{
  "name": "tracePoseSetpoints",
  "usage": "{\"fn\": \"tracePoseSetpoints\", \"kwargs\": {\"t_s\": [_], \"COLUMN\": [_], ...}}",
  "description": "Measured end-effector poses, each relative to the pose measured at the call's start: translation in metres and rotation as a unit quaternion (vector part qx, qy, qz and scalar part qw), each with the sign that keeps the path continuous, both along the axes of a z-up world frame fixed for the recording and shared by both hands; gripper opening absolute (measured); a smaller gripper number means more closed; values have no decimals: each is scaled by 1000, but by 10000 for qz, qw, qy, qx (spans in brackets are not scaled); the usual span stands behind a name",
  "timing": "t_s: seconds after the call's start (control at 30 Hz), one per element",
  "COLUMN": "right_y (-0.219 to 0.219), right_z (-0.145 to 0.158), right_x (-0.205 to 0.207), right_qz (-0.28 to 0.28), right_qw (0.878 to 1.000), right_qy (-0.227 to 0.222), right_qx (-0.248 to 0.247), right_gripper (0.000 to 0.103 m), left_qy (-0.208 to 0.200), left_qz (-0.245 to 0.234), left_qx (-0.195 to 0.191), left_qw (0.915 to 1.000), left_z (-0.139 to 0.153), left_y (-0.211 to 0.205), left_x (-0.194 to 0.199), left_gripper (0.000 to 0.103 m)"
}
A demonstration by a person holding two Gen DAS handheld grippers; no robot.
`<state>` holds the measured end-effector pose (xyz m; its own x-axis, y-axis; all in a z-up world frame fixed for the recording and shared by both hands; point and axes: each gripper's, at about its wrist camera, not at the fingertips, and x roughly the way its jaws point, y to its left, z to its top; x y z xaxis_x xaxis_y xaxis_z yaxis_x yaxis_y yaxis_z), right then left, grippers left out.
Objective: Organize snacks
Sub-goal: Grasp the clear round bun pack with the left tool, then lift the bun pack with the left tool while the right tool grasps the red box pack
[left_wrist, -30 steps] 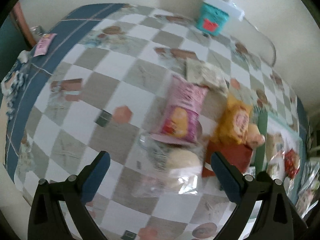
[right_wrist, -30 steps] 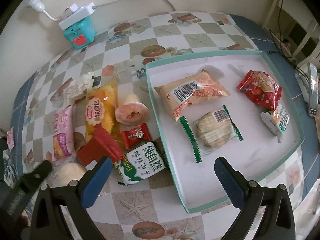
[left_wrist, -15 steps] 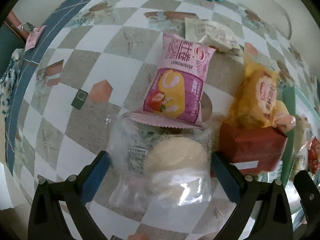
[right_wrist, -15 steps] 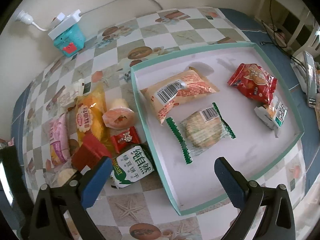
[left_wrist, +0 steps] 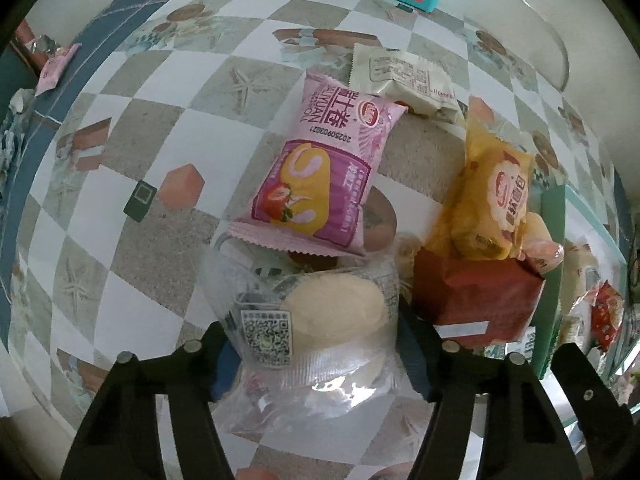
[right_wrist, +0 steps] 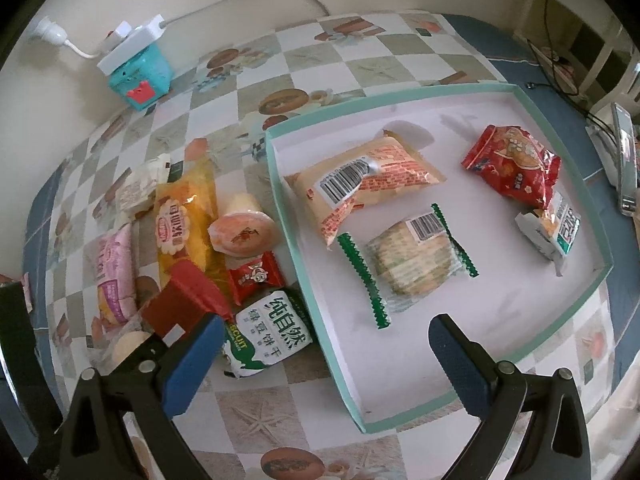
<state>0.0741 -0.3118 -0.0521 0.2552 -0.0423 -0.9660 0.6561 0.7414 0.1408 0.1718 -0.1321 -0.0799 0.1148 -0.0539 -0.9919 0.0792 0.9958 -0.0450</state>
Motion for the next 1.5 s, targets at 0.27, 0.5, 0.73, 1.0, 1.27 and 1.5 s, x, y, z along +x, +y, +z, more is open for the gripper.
{"fn": "tracePoseSetpoints", "kwargs": {"t_s": [0.27,0.5,0.73,1.0,1.27,1.5], "right_y": [21,42,75,101,118,117], "right_z": [1,2,-3,-24,-35,-36], "right_x": [22,36,49,61,65,65], "right_qz": [664,1145,1817,2184,2473,2514], "right_qw": [9971,9921,9804,9701,9571,9558], "right_qy": [-374,-450,-406,-190,28,-18], "right_qx": [8,-252,-652,-1040,-1512,-1525], "right_gripper": [103,103,103,103,101,99], "left_qy": [108,52,-262,-257,-185,-184], "left_qz": [454,1103,1537,1913,1972,1965], "left_qx": [-436,-667,-778,-963,-1007,-1010], "left_qw": [9980,9916,9847,9765,9750,9751], "left_z": [6,14,37,39,39,37], "left_y": [31,69,95,115,118,115], "left_x": [10,16,16,12,12,15], "left_gripper": [66,66,66,66,66,66]}}
